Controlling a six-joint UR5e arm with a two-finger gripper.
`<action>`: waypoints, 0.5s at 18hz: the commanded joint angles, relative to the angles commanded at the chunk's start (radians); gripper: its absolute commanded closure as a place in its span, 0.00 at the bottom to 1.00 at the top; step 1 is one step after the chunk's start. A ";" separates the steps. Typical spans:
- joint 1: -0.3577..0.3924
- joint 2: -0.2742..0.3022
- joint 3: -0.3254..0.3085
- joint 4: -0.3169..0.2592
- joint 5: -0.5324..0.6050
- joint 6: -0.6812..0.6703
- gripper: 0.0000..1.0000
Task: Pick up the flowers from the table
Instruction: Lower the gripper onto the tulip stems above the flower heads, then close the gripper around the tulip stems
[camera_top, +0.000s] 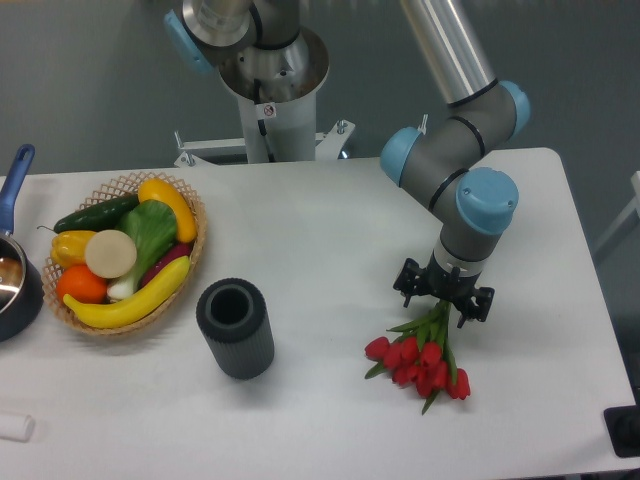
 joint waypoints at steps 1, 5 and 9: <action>0.000 0.002 -0.002 0.000 0.000 0.000 0.16; 0.000 0.008 0.002 0.005 -0.002 -0.003 0.47; 0.000 0.009 0.005 0.005 -0.002 -0.003 0.61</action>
